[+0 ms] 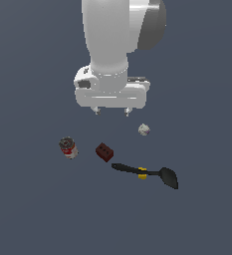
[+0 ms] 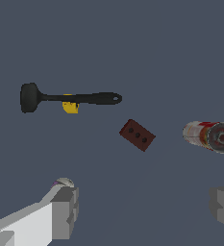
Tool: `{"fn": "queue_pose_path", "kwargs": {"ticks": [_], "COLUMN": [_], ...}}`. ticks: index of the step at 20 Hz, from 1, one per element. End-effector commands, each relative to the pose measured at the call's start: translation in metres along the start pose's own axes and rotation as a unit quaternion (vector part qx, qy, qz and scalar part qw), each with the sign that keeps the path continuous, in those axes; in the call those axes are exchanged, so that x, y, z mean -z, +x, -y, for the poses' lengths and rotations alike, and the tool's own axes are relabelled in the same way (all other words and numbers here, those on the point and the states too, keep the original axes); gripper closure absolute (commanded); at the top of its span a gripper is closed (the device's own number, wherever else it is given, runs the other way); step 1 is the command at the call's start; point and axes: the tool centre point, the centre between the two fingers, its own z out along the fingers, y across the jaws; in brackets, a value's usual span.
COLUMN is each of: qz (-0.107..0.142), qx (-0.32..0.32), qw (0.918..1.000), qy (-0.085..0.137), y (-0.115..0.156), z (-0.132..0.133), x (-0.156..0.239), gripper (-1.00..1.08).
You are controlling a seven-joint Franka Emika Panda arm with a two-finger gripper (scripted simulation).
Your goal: Pick up a designated object from a clutter of objects.
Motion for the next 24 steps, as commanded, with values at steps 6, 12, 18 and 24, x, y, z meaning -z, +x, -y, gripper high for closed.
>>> {"fn": "queue_pose_path", "kwargs": {"ticks": [6,12,18,24], "qz": [-0.010,-0.022,-0.021,-0.020], "qx": [0.009,0.019,0.018,-0.004], "qw": [0.9999,0.9996,0.9996,0.9998], "qy": [-0.002,-0.004,-0.003,0.000], "y": [0.004,0.010,0.010,0.018], "z": [-0.001,-0.003,-0.004,-0.025], "x": [0.007,0.015,0.014,-0.006], "gripper": [-0.92,-0.92,-0.92,-0.92]}}
